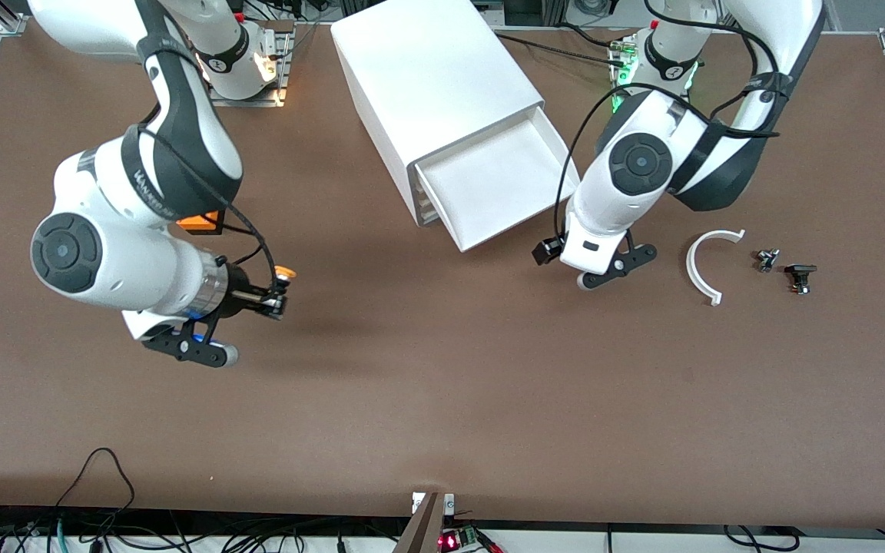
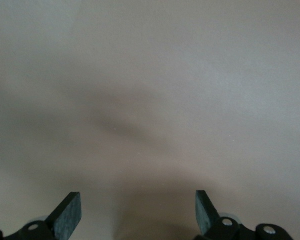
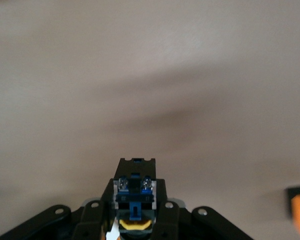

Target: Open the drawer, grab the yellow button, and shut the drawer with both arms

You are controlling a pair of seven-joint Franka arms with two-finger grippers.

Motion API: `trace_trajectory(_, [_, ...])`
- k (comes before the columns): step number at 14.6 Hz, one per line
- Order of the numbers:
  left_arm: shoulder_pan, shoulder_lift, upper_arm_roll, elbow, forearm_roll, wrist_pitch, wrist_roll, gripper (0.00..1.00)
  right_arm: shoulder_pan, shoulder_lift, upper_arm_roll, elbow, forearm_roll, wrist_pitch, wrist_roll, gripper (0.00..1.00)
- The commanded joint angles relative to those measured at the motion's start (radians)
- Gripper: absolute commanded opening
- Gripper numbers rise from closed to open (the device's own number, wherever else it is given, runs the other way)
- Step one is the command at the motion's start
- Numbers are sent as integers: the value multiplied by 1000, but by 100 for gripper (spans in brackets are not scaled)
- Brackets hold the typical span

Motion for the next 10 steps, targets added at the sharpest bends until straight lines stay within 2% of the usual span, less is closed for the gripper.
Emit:
trace_trajectory(1, [-27, -23, -3, -45, 3, 36, -52, 100, 4, -59, -73, -170, -12, 106, -205, 0])
trace_trajectory(5, [-69, -22, -35, -74, 1, 36, -114, 100, 4, -72, -144, -368, -13, 297, -387, 0])
trace_trajectory(10, [-64, -23, -122, -105, -14, 29, -130, 100, 4, -70, -181, -574, -13, 563, -510, 0])
